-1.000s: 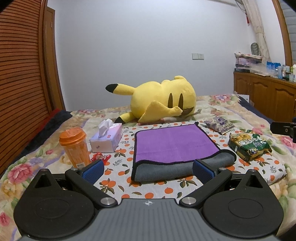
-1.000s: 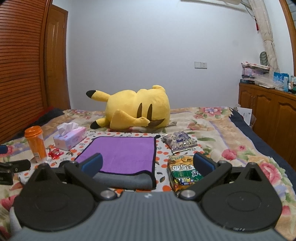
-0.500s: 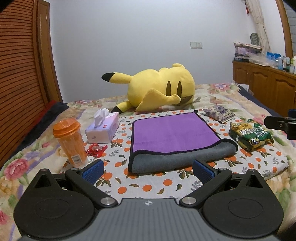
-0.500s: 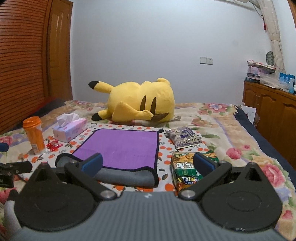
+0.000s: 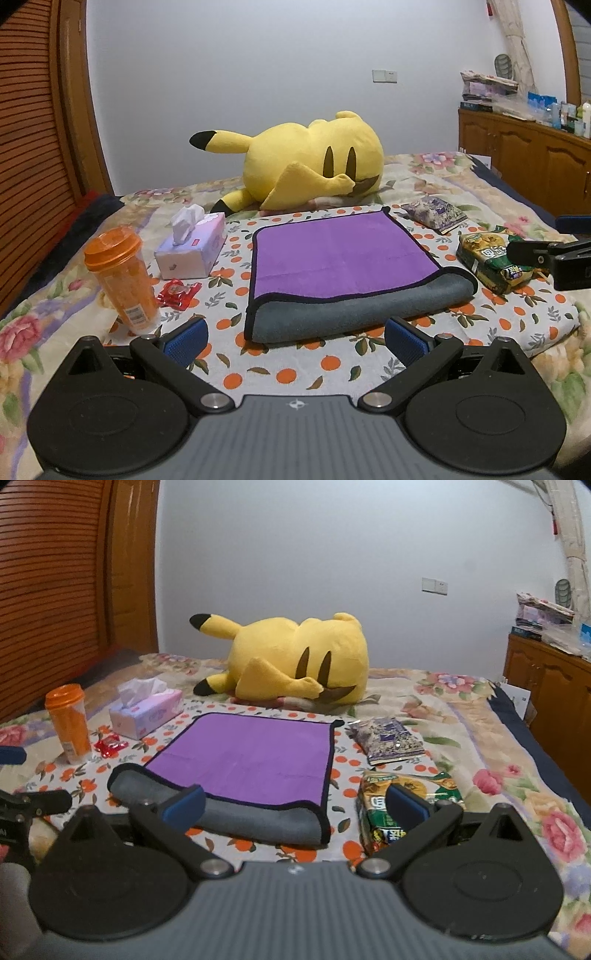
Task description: Fold towel
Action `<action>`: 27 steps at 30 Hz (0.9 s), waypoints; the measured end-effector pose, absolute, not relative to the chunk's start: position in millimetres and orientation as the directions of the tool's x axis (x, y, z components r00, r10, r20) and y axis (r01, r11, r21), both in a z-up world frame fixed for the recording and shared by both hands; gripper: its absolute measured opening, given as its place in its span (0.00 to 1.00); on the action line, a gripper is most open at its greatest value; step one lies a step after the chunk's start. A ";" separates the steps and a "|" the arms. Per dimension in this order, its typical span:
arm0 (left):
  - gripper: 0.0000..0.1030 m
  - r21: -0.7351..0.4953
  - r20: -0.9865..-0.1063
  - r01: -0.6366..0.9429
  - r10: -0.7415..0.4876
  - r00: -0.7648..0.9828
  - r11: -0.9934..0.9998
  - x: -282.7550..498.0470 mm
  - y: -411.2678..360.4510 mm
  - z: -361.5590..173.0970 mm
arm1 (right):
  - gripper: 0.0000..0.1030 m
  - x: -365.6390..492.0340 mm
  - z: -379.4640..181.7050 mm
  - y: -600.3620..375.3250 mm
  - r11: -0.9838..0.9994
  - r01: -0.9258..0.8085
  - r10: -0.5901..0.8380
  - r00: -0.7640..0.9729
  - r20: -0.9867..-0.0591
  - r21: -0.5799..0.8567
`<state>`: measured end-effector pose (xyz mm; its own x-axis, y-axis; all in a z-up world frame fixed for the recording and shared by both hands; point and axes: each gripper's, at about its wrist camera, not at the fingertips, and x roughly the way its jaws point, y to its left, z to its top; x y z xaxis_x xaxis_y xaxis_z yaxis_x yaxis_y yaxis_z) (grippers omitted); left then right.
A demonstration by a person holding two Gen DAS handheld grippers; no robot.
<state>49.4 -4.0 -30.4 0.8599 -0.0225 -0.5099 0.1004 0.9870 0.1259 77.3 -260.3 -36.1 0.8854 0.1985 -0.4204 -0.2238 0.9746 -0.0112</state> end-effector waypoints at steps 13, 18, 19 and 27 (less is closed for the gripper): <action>0.94 0.102 -0.508 0.130 -0.061 0.859 0.986 76.9 2.8 -27.7 | 1.00 101.6 -41.4 -254.3 0.961 -0.275 0.246 0.853 -0.460 0.003; 0.89 0.078 -0.527 0.126 -0.067 0.847 0.989 88.5 9.8 -29.8 | 1.00 112.2 -43.1 -253.6 0.956 -0.292 0.262 0.844 -0.467 0.007; 0.88 0.073 -0.531 0.127 -0.069 0.844 0.989 90.8 11.1 -30.2 | 1.00 114.2 -43.3 -253.2 0.956 -0.295 0.264 0.843 -0.469 0.008; 0.71 0.059 -0.551 0.156 -0.098 0.828 0.986 106.8 15.6 -35.4 | 0.88 129.0 -45.3 -251.6 0.944 -0.329 0.294 0.823 -0.487 0.015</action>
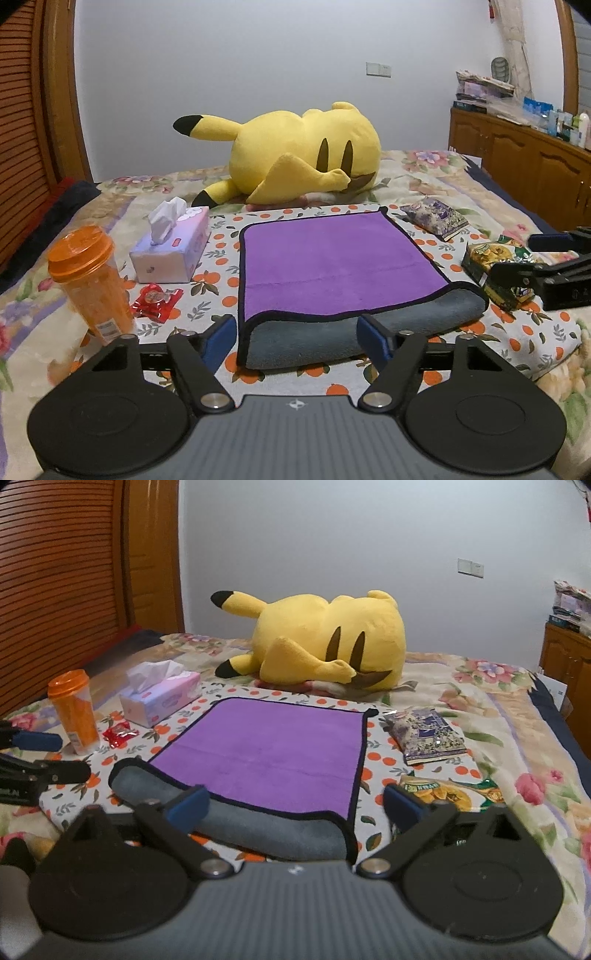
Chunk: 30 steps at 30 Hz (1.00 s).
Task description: Fold towel
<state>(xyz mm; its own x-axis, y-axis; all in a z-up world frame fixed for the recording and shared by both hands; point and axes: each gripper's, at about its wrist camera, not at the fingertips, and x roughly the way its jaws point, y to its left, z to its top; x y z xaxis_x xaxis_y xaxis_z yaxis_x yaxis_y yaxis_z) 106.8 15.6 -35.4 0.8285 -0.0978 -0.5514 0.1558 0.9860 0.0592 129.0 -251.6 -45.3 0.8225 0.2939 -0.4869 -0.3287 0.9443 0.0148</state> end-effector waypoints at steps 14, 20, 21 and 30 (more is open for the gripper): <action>0.57 0.062 -0.593 0.161 -0.094 0.800 0.985 138.5 26.5 -51.9 | 0.75 162.0 -56.9 -252.1 0.929 -0.368 0.329 0.773 -0.542 0.038; 0.55 0.061 -0.614 0.162 -0.091 0.784 0.985 152.5 30.8 -59.5 | 0.73 174.5 -66.3 -250.1 0.924 -0.381 0.326 0.747 -0.580 0.028; 0.55 0.057 -0.616 0.161 -0.092 0.782 0.985 155.2 32.2 -60.7 | 0.73 176.7 -68.6 -250.2 0.925 -0.380 0.322 0.742 -0.588 0.027; 0.47 0.063 -0.641 0.159 -0.082 0.763 0.985 178.5 40.0 -73.9 | 0.72 191.2 -84.5 -252.0 0.922 -0.385 0.315 0.699 -0.642 0.034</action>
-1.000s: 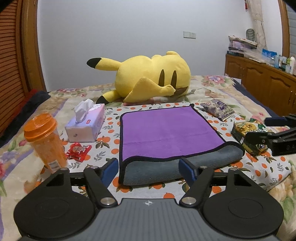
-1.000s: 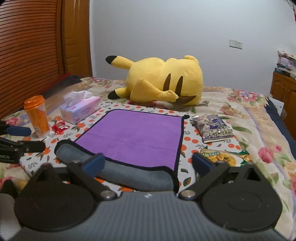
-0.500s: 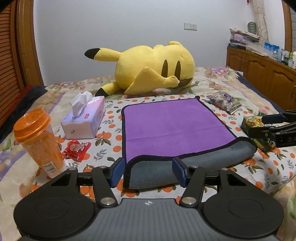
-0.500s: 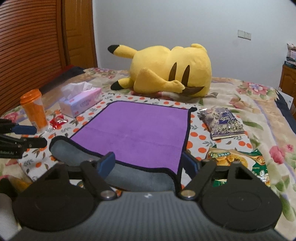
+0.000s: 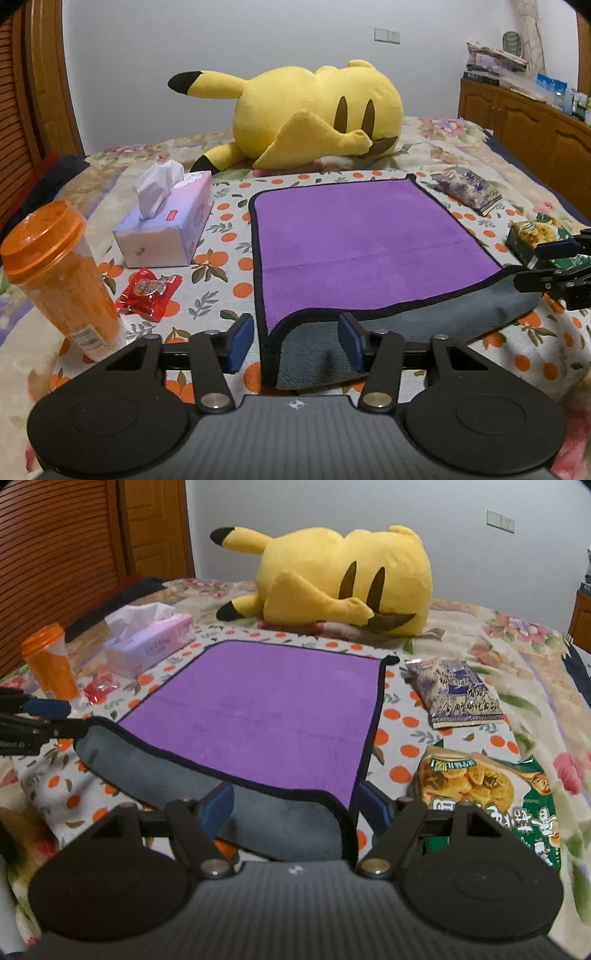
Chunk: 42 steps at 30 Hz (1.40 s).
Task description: Fold towel
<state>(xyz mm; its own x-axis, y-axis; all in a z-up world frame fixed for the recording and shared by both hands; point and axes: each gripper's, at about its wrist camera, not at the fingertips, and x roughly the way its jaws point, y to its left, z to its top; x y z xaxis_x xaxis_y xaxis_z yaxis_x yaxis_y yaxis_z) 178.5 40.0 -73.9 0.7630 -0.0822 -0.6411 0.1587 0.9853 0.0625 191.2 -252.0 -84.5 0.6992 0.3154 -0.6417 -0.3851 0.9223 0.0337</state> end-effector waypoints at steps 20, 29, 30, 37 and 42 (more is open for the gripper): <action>0.32 0.018 -0.710 0.169 -0.106 0.696 0.986 191.4 45.0 -91.7 | 0.57 207.4 -103.8 -263.3 0.924 -0.369 0.320 0.613 -0.722 0.096; 0.28 0.033 -0.717 0.174 -0.098 0.691 0.984 191.0 44.2 -94.9 | 0.46 209.2 -105.7 -266.9 0.928 -0.358 0.314 0.604 -0.733 0.102; 0.20 0.031 -0.717 0.177 -0.102 0.689 0.984 191.3 44.0 -94.8 | 0.40 209.3 -106.2 -266.7 0.927 -0.362 0.314 0.601 -0.735 0.101; 0.08 0.022 -0.716 0.191 -0.118 0.688 0.981 189.7 42.0 -94.8 | 0.18 210.6 -107.9 -268.3 0.932 -0.352 0.291 0.598 -0.747 0.081; 0.07 0.025 -0.707 0.196 -0.121 0.697 0.980 188.2 41.1 -92.6 | 0.05 211.4 -107.9 -271.1 0.932 -0.351 0.296 0.597 -0.745 0.090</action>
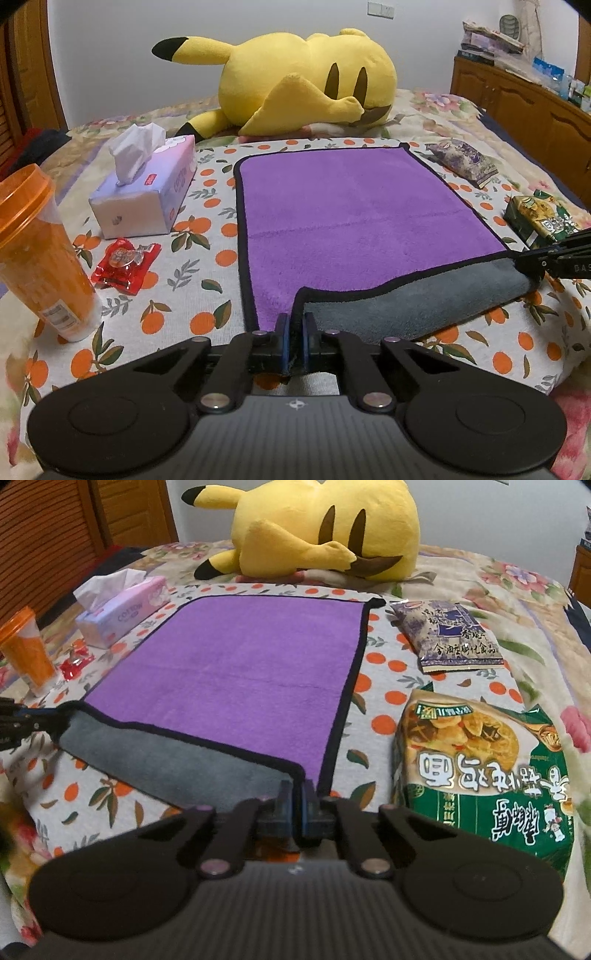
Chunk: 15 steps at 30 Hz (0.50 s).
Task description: Fold towel
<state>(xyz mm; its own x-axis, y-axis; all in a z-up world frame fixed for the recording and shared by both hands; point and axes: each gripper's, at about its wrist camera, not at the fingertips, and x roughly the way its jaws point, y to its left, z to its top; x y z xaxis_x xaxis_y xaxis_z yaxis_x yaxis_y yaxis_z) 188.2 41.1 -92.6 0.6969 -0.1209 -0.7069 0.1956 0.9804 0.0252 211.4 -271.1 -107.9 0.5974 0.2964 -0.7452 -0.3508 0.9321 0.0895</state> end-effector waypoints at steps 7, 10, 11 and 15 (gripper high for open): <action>0.07 0.027 -0.687 0.200 -0.127 0.716 0.980 185.7 41.2 -86.5 | 0.05 211.3 -105.1 -271.9 0.931 -0.350 0.311 0.608 -0.731 0.105; 0.06 0.022 -0.672 0.199 -0.133 0.728 0.980 183.9 41.4 -80.4 | 0.05 209.5 -99.8 -272.3 0.930 -0.352 0.318 0.629 -0.710 0.105; 0.06 0.018 -0.666 0.199 -0.137 0.733 0.980 182.9 41.5 -77.8 | 0.05 209.5 -98.2 -272.7 0.930 -0.353 0.322 0.635 -0.702 0.107; 0.06 0.018 -0.638 0.203 -0.145 0.756 0.979 178.0 39.9 -68.3 | 0.05 207.5 -90.4 -274.6 0.928 -0.356 0.335 0.665 -0.668 0.111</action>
